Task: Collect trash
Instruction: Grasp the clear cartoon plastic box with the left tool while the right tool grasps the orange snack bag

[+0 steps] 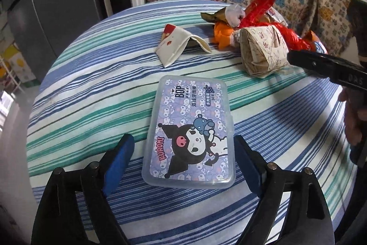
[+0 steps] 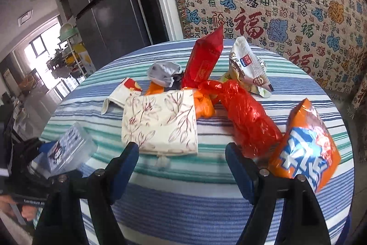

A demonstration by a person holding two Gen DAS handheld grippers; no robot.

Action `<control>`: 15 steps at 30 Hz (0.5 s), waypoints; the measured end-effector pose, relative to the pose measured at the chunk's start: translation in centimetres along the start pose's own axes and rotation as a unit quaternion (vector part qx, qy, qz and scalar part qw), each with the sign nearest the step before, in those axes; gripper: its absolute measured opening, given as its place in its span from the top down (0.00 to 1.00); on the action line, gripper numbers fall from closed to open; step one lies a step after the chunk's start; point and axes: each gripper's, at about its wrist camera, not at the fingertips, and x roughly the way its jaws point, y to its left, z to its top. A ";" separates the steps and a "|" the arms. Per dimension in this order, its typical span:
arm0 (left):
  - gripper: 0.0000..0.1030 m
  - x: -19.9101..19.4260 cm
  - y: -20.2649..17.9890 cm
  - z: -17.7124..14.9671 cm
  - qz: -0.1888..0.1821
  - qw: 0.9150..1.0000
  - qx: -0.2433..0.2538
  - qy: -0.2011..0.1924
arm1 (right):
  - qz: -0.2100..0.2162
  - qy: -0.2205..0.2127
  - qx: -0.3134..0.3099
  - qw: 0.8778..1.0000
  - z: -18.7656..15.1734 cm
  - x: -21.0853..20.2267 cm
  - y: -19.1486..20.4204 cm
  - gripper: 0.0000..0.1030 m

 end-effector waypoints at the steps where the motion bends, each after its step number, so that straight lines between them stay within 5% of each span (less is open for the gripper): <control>1: 0.15 0.0 0.2 0.0 0.001 1.000 -0.003 0.000 | 0.003 -0.002 -0.002 1.000 0.3 0.4 0.2 0.23; 5: 0.15 -0.1 1.0 -0.1 0.006 1.000 -0.010 0.000 | 0.071 0.030 -0.011 0.997 0.1 1.3 1.5 0.23; 9: 0.15 0.0 2.1 0.2 0.010 1.000 -0.027 0.003 | 0.149 0.060 -0.082 0.984 -1.6 -0.8 4.5 0.25; 15: 0.13 0.2 1.8 0.4 0.016 1.000 -0.023 0.006 | 0.013 -0.041 -0.111 0.993 -2.1 -7.9 2.5 0.24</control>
